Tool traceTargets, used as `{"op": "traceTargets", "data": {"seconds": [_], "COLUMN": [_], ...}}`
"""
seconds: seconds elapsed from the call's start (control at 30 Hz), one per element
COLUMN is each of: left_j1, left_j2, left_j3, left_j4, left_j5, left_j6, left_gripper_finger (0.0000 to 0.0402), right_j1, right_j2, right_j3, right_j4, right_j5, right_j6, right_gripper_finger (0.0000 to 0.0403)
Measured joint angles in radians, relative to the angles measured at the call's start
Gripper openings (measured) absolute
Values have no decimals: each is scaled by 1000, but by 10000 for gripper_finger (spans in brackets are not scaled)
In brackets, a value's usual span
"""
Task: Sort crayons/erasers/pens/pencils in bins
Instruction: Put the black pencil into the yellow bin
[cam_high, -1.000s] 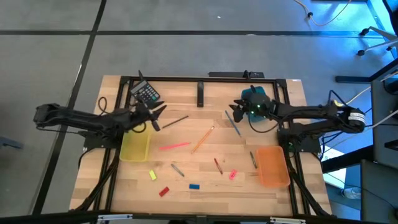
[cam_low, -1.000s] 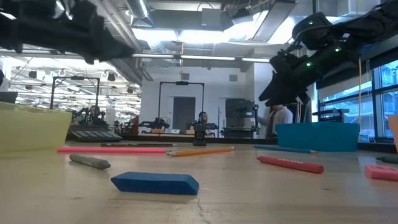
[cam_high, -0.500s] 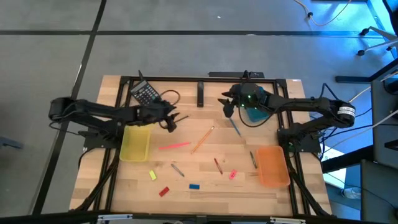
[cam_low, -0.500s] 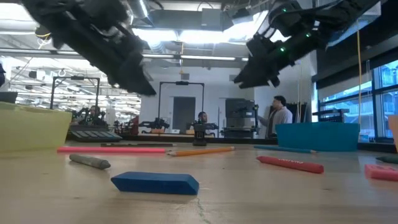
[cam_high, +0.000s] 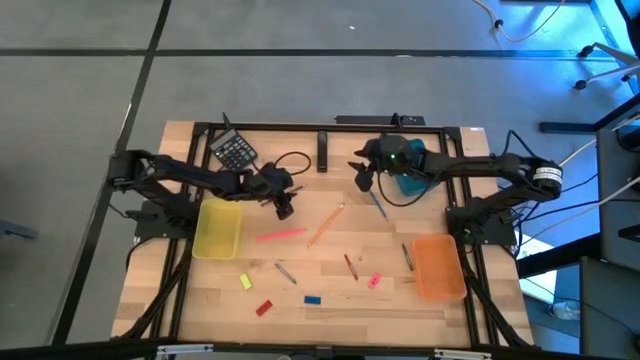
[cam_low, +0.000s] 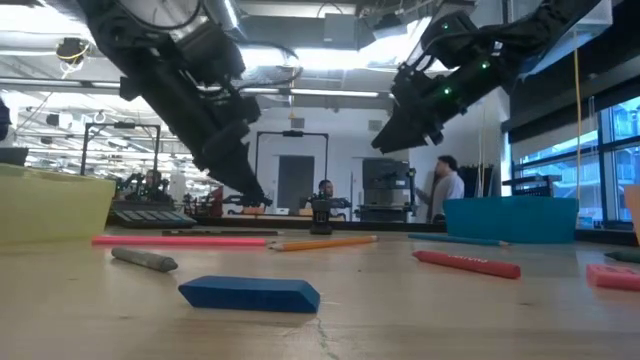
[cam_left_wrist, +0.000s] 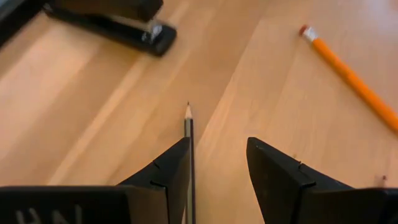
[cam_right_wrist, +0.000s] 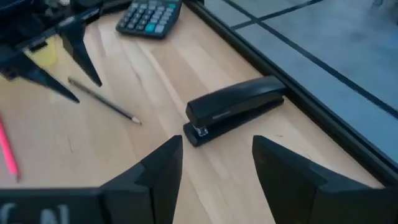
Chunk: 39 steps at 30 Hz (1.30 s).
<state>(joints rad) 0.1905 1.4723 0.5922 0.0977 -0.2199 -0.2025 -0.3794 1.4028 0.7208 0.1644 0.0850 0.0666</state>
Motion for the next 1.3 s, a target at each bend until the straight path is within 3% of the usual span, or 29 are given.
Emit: {"op": "traceTargets", "data": {"seconds": [0.23, 0.57, 0.73, 1.07, 1.3], "left_j1": [18, 86, 91, 86, 64], "left_j2": [77, 85, 117, 150, 150], "left_j3": [0, 0, 1, 6, 3], "left_j4": [2, -65, -64, -91, -91], "left_j5": [19, 119, 151, 115, 88], "left_j6": [-65, -84, -83, -114, -144], "left_gripper_finger": [150, 150, 149, 145, 110], "right_j1": [0, -1, -4, -3, 18], "right_j2": [18, 18, 18, 18, 18], "right_j3": [0, 0, 0, -42, -88], "right_j4": [54, 71, 78, 79, 79], "right_j5": [1, 0, 1, -7, -7], "right_j6": [-101, -156, -151, -58, 8], "right_gripper_finger": [197, 197, 197, 197, 197]}}
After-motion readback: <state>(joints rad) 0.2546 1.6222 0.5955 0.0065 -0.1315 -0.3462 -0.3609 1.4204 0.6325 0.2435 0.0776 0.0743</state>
